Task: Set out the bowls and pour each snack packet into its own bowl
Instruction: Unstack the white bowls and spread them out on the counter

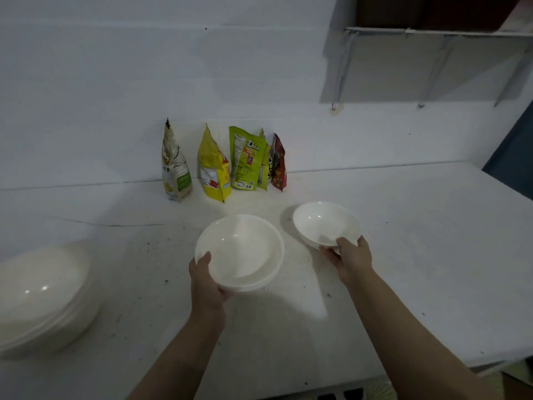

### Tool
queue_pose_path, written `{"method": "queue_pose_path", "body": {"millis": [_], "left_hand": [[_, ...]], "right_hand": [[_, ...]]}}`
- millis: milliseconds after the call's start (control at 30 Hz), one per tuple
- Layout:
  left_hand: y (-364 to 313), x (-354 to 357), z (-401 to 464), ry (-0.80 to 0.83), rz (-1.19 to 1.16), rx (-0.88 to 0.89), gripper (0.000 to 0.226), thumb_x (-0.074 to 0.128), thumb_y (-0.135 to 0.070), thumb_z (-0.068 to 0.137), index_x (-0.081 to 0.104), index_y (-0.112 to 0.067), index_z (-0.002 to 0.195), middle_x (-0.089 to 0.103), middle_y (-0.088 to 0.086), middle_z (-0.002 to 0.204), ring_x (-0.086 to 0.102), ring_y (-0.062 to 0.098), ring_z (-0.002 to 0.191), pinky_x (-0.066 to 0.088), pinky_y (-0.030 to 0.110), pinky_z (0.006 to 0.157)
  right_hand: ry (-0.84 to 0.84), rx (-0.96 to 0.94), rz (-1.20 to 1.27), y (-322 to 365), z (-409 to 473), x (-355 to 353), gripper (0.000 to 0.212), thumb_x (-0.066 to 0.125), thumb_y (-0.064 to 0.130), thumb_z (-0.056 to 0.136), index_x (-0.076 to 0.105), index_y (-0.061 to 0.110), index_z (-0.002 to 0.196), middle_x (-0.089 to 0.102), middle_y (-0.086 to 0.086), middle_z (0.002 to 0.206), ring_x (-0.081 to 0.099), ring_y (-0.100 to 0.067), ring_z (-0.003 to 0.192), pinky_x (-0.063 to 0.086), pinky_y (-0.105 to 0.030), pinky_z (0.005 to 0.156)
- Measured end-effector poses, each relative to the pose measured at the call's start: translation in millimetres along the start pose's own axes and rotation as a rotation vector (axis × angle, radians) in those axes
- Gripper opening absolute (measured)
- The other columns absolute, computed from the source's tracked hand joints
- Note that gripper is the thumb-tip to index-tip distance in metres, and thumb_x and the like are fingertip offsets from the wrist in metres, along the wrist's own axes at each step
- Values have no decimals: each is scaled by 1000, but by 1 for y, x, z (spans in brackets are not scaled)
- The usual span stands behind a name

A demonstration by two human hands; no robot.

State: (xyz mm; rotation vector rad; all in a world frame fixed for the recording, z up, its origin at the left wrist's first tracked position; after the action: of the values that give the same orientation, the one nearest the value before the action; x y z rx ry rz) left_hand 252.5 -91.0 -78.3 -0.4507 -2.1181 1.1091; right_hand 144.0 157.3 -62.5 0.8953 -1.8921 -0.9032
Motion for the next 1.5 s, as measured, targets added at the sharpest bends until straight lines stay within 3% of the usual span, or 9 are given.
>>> {"method": "queue_pose_path", "body": {"millis": [367, 500, 600, 700, 867, 967, 1033, 1167, 1500], "left_hand": [[7, 1, 0, -19, 16, 22, 48, 49, -38, 94, 43, -28, 140, 56, 8, 133, 57, 30, 112, 54, 47, 77], [8, 0, -3, -10, 42, 28, 45, 50, -35, 94, 44, -28, 139, 56, 8, 132, 57, 31, 112, 54, 47, 76], [7, 3, -7, -22, 51, 44, 44, 50, -28, 95, 43, -25, 138, 55, 8, 129, 56, 29, 107, 54, 44, 74], [3, 5, -10, -23, 73, 78, 44, 48, -25, 94, 43, -25, 137, 55, 9, 128, 57, 27, 104, 53, 40, 70], [-18, -3, -12, -56, 109, 161, 43, 48, -23, 95, 42, -26, 137, 53, 6, 123, 56, 25, 102, 54, 40, 69], [-30, -9, -8, -81, 85, 186, 39, 48, -26, 96, 44, -28, 136, 55, 5, 123, 56, 21, 98, 52, 37, 68], [-37, -12, -8, -88, 80, 195, 37, 45, -31, 99, 45, -31, 136, 56, 1, 120, 56, 18, 98, 52, 38, 71], [-48, -28, -8, -126, 66, 199, 41, 41, -36, 101, 39, -32, 141, 50, 1, 127, 52, 27, 110, 52, 44, 80], [-75, -68, 6, -188, 37, 201, 38, 42, -39, 101, 42, -32, 137, 50, 5, 134, 50, 31, 118, 52, 49, 83]], "right_hand": [[-121, 52, 228, -12, 13, -16, 85, 63, 2, 93, 7, 15, 155, 39, -23, 145, 64, -28, 93, 56, -46, 91], [-43, 172, 258, -26, -10, -7, 59, 56, 2, 96, 29, 13, 148, 45, -19, 124, 62, -27, 86, 59, -36, 65], [206, 298, -110, -41, -49, 17, 20, 53, 21, 100, 55, 9, 116, 57, -12, 113, 64, -31, 88, 60, -35, 60], [527, 190, -583, -40, -72, 41, 39, 46, 47, 100, 56, 20, 126, 65, -7, 115, 68, -26, 91, 59, -32, 65], [665, -231, -1070, -40, -70, 76, 59, 43, 39, 98, 21, 32, 152, 42, -6, 138, 62, -26, 97, 58, -30, 59], [590, -355, -1157, -35, -71, 91, 63, 34, 31, 103, 3, 29, 158, 27, -7, 146, 57, -26, 103, 45, -30, 79], [532, -467, -1073, -28, -71, 102, 57, 31, 28, 104, 10, 32, 157, 35, -5, 133, 55, -17, 88, 39, -29, 78], [558, -618, -774, -19, -73, 118, 46, 35, 28, 100, 39, 36, 145, 56, -7, 115, 64, -21, 83, 60, -45, 63], [338, 114, -107, -60, -37, 134, 57, 42, -3, 93, 36, 18, 146, 40, -10, 144, 54, -37, 116, 62, -34, 62]]}}
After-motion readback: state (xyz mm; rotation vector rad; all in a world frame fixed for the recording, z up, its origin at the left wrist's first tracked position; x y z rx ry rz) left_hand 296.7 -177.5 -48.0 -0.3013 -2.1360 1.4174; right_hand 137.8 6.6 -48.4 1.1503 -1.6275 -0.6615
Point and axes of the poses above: each hand's wrist, its own z-axis towards the middle knuckle, its own x-axis out of the palm, y = z × x, the point moved 3 cm from there along z, towards the middle knuckle
